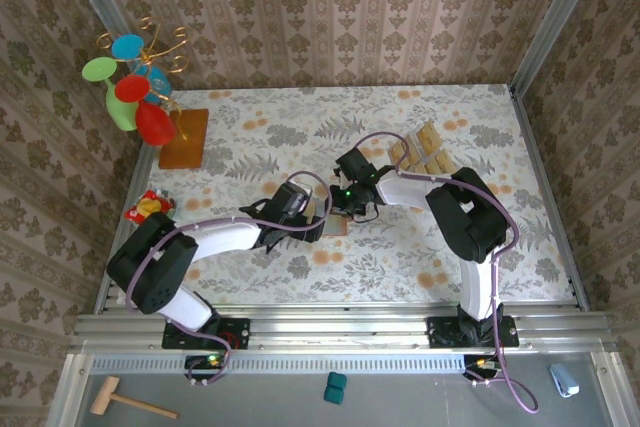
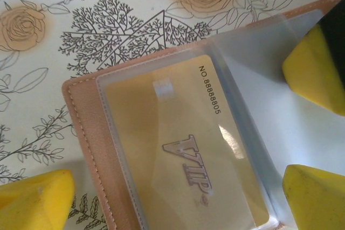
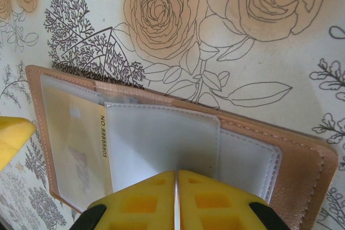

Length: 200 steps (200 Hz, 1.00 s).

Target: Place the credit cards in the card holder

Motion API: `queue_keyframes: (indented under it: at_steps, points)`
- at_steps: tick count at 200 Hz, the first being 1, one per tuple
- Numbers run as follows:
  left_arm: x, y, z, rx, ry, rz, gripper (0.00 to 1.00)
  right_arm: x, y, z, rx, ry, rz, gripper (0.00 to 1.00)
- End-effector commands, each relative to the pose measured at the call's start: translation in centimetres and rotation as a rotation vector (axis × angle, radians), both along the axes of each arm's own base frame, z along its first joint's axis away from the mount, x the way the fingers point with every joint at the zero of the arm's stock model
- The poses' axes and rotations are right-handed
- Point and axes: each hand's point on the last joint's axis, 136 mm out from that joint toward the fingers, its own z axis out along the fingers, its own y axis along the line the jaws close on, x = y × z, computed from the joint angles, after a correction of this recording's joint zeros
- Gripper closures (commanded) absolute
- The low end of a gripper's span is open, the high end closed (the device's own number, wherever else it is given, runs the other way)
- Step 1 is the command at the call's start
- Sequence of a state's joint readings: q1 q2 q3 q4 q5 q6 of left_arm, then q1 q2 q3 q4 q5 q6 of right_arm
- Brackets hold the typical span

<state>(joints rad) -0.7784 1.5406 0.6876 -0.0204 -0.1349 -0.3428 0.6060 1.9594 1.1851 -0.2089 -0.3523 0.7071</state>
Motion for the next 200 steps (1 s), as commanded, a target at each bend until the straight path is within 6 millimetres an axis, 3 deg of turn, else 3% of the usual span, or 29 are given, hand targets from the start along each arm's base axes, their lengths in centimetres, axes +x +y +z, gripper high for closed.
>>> queue_keyframes:
  at_steps: [1,30,60,92,200]
  points:
    - [0.3,-0.4,-0.1,0.015,-0.01,-0.017,0.0,-0.1,0.5,-0.3,0.001,0.015,0.016,0.88]
    - [0.2,0.4,-0.7,0.036,-0.007,0.007,0.0,0.0,0.5,0.5,0.006,-0.001,0.018,0.86]
    - [0.0,0.7,-1.1,0.038,0.003,0.021,0.0,0.5,-0.4,2.3,0.015,-0.037,-0.005,0.7]
    - [-0.1,0.7,-1.4,0.033,0.009,0.03,0.0,0.7,-1.5,3.5,0.015,-0.063,-0.031,0.65]
    - [-0.2,0.9,-1.5,0.033,0.011,0.03,0.0,-0.5,-2.0,0.0,0.007,0.003,-0.052,0.64]
